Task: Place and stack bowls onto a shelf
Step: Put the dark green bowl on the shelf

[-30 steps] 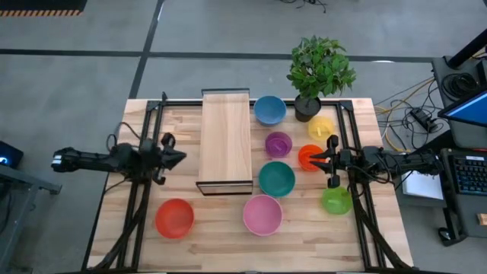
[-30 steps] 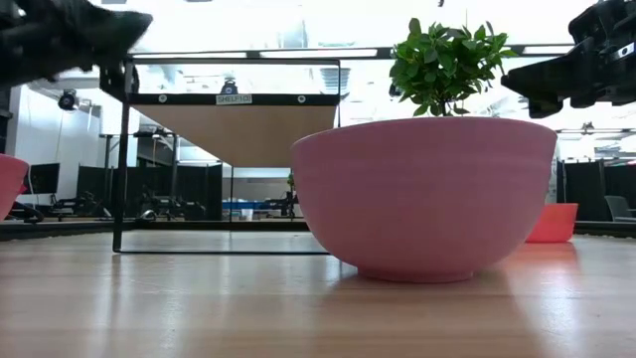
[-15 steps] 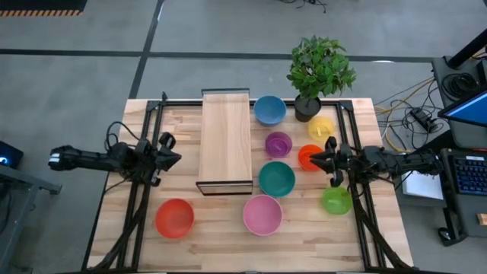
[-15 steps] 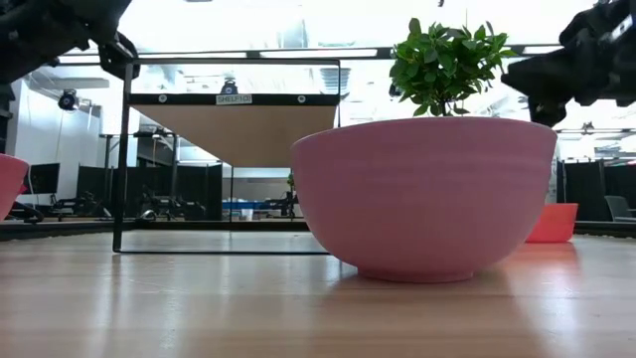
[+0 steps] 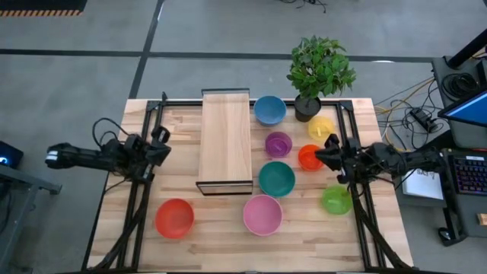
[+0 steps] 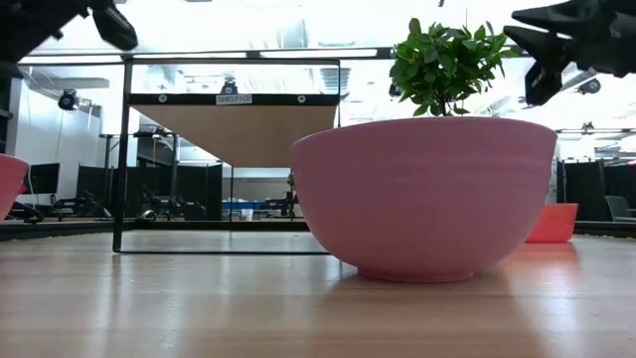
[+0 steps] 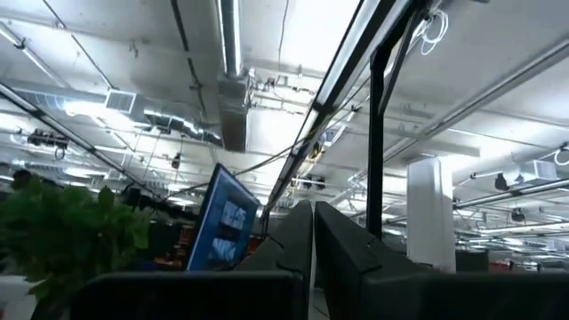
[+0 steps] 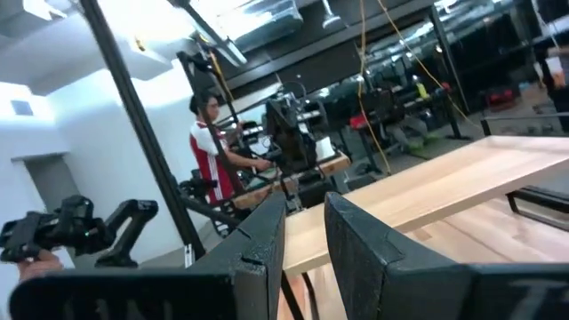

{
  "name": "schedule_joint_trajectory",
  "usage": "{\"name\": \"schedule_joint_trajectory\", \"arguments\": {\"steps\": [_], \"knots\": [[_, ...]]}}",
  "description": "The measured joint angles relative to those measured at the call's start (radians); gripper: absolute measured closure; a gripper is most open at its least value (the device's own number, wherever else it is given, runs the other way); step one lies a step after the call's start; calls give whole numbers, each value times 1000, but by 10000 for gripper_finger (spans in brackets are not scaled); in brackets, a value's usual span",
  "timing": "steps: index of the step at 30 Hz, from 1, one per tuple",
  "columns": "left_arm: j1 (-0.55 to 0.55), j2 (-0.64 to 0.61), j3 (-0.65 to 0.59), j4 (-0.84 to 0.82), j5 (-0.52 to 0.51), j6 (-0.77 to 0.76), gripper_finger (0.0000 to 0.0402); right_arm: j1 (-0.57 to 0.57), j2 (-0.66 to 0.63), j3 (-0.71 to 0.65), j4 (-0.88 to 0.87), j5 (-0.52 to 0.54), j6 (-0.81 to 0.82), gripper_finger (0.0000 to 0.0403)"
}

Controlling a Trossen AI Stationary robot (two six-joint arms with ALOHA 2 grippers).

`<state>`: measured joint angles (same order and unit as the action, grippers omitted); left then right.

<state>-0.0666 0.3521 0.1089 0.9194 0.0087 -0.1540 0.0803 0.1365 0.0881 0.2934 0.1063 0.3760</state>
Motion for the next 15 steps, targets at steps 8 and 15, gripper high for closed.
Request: {"name": "schedule_joint_trajectory", "arguments": {"steps": [8,15], "knots": [[0,58,284,-598,-174,243,402,0,188,309,-449,71,177,330],[0,107,420,-899,-339,292,402,-1,415,614,-877,106,367,330]]}}
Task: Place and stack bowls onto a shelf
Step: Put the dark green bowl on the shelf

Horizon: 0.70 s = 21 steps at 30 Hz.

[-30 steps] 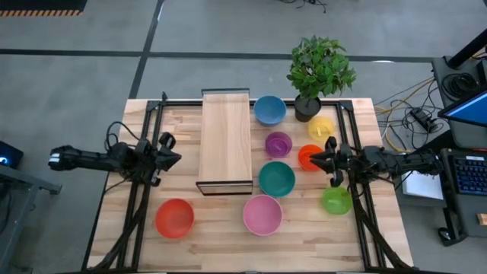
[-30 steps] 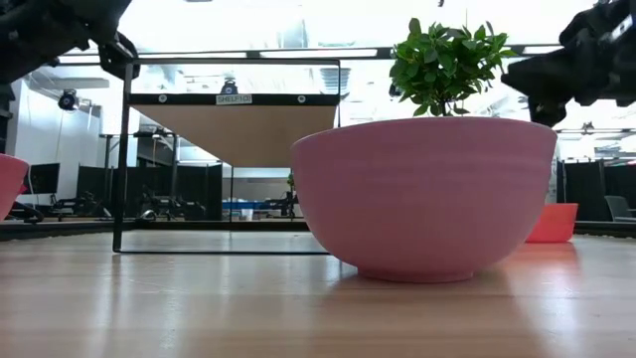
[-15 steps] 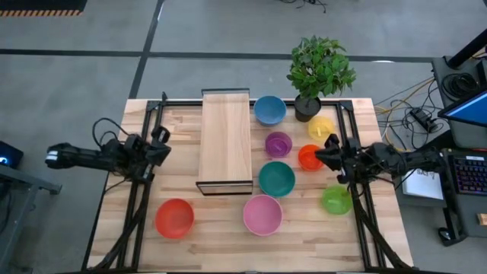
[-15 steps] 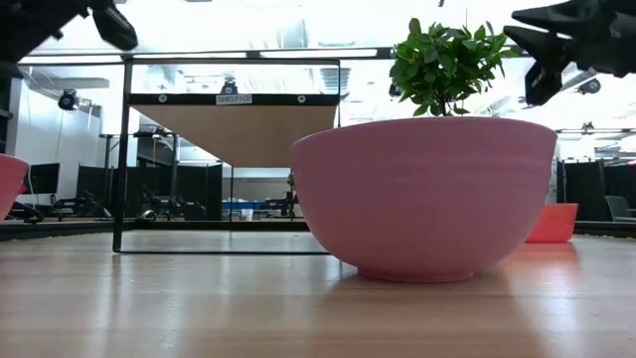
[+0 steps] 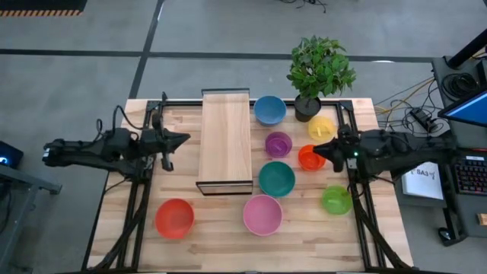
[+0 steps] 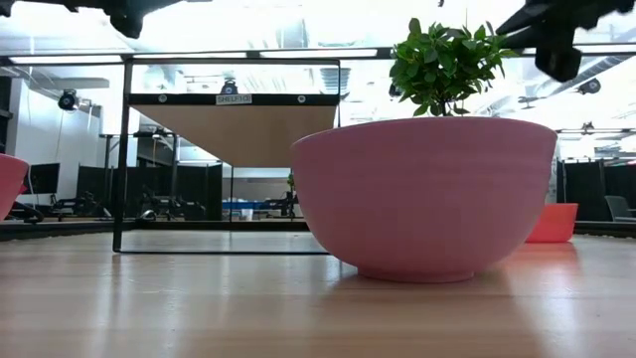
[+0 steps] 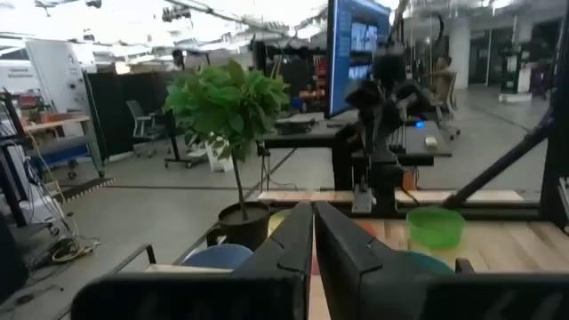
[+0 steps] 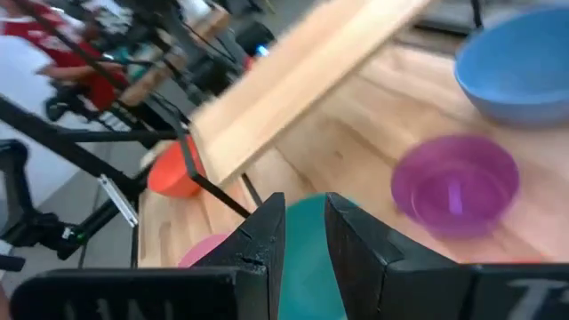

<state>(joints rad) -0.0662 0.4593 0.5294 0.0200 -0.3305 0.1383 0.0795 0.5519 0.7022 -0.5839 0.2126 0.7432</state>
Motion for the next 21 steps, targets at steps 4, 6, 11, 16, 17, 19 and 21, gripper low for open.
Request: {"name": "schedule_joint_trajectory", "arguments": {"steps": [4,6,11,16,17,19,21], "knots": [[0,0,-10,-11,0,-10,402,0,128,126,-105,-7,86,330],[0,-3,-26,-17,0,-22,402,0,191,173,-132,-35,110,330],[0,-7,-63,-22,0,-51,402,1,341,285,-191,-107,178,330],[0,-8,-26,-9,0,-53,402,1,497,381,-288,-143,226,330],[0,-10,-19,-10,0,-56,402,1,524,402,-300,-148,238,330],[0,-9,-10,-10,8,-71,402,1,588,437,-371,-165,264,330],[0,-11,-11,-24,33,-73,402,1,650,474,-441,-168,288,330]]}}
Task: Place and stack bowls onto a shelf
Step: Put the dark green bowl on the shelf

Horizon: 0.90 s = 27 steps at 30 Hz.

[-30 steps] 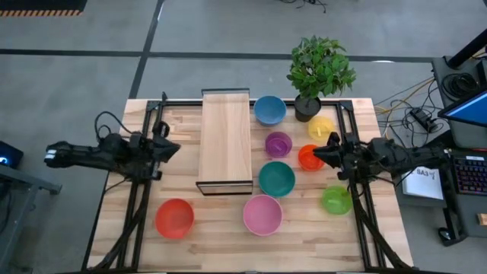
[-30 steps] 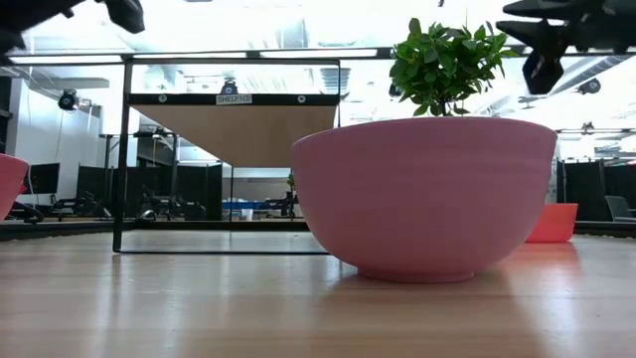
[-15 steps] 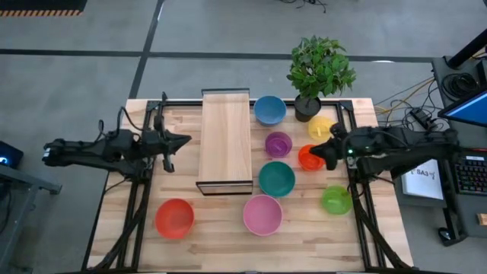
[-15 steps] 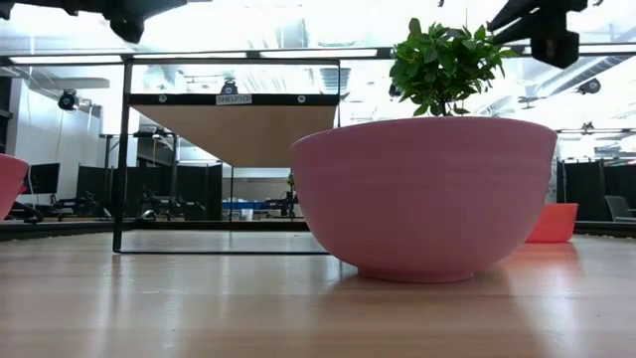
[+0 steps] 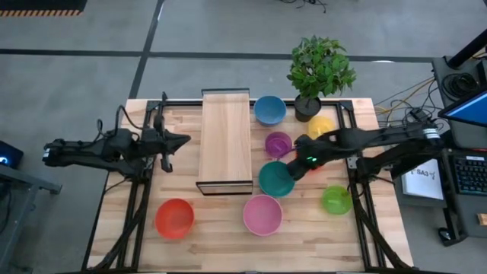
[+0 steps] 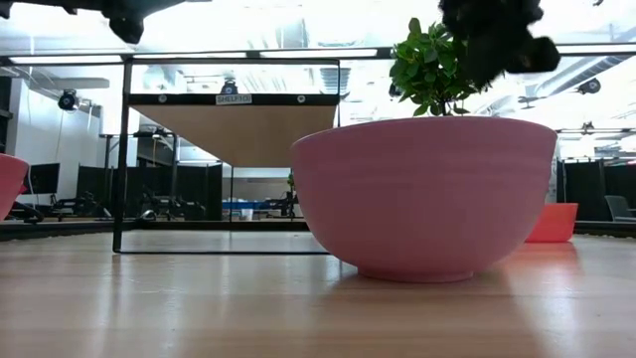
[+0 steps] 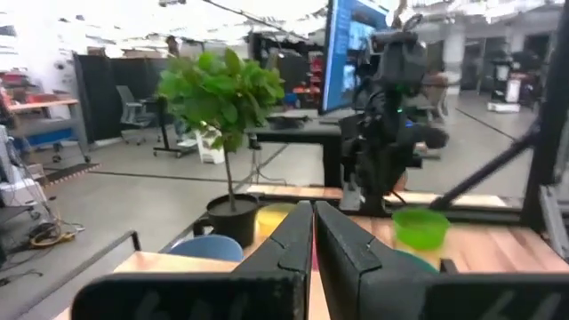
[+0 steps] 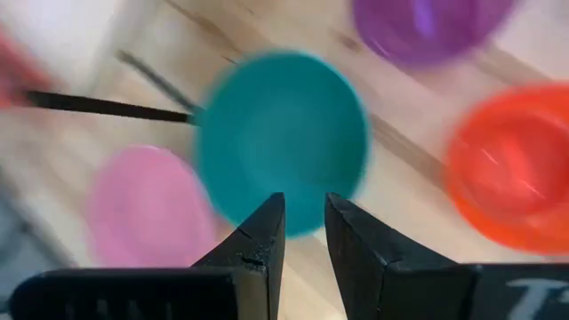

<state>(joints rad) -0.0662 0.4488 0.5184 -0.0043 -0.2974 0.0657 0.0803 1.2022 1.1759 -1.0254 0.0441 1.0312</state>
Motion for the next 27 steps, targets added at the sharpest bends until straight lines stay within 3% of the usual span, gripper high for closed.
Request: {"name": "schedule_joint_trajectory", "arguments": {"steps": [6,15,27], "knots": [[0,2,-3,-8,19,4,402,-2,124,82,-148,8,-23,330],[0,1,-3,-12,19,34,402,-25,242,116,-145,7,-120,330],[0,1,-3,-11,19,33,402,-136,268,119,-144,9,-275,330]]}}
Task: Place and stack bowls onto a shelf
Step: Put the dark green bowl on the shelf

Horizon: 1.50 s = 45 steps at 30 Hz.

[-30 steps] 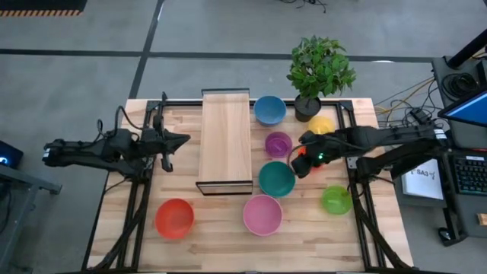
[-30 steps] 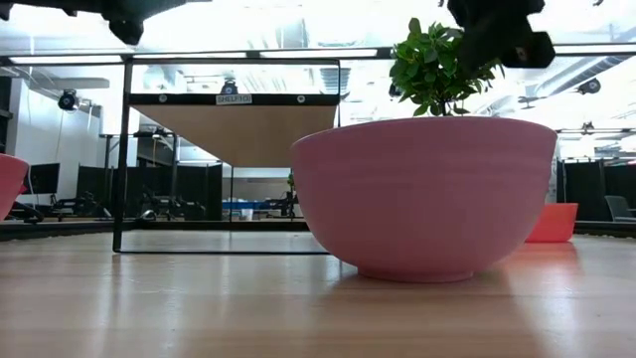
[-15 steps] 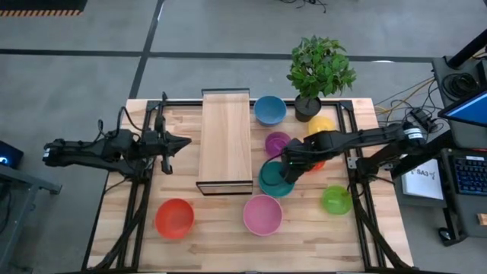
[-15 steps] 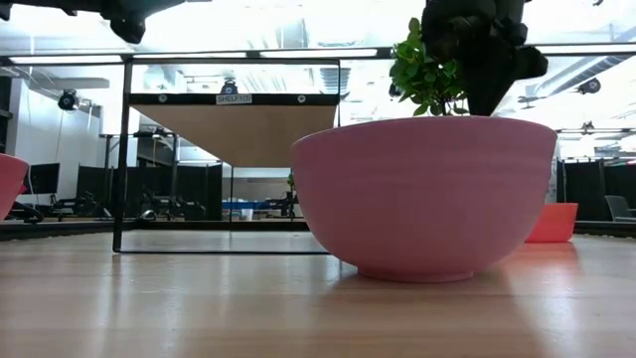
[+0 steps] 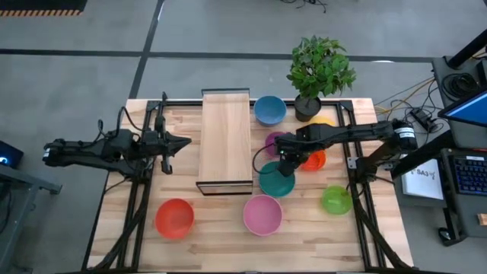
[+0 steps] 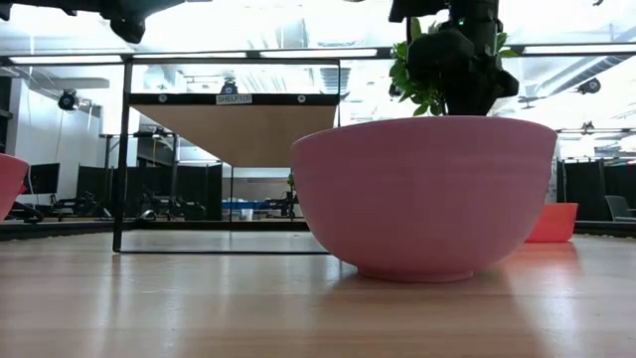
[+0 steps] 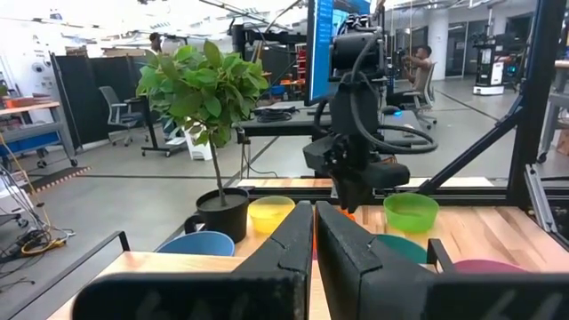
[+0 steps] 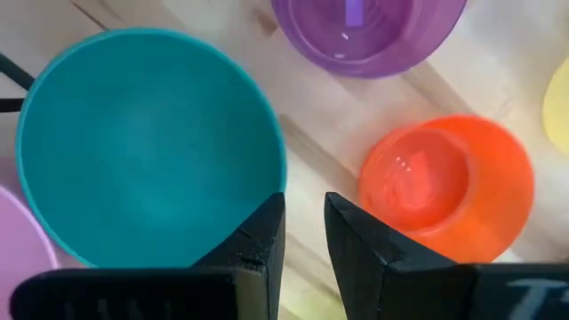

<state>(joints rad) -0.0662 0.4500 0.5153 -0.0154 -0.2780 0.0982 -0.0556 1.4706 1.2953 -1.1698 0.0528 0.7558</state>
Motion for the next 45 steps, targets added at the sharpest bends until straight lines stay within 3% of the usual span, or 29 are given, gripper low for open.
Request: {"name": "schedule_joint_trajectory", "arguments": {"steps": [16,20,23,34,45], "knots": [[0,1,6,-1,0,-2,402,-17,3,2,141,53,-42,330],[0,1,6,-1,0,-2,402,-26,6,4,146,8,-7,328],[0,1,6,-1,0,-2,402,-31,7,3,136,-52,14,312],[0,2,6,-1,0,5,402,-30,7,-47,128,-22,18,214],[0,2,6,-1,0,6,402,-29,7,-217,273,-26,3,202]]}}
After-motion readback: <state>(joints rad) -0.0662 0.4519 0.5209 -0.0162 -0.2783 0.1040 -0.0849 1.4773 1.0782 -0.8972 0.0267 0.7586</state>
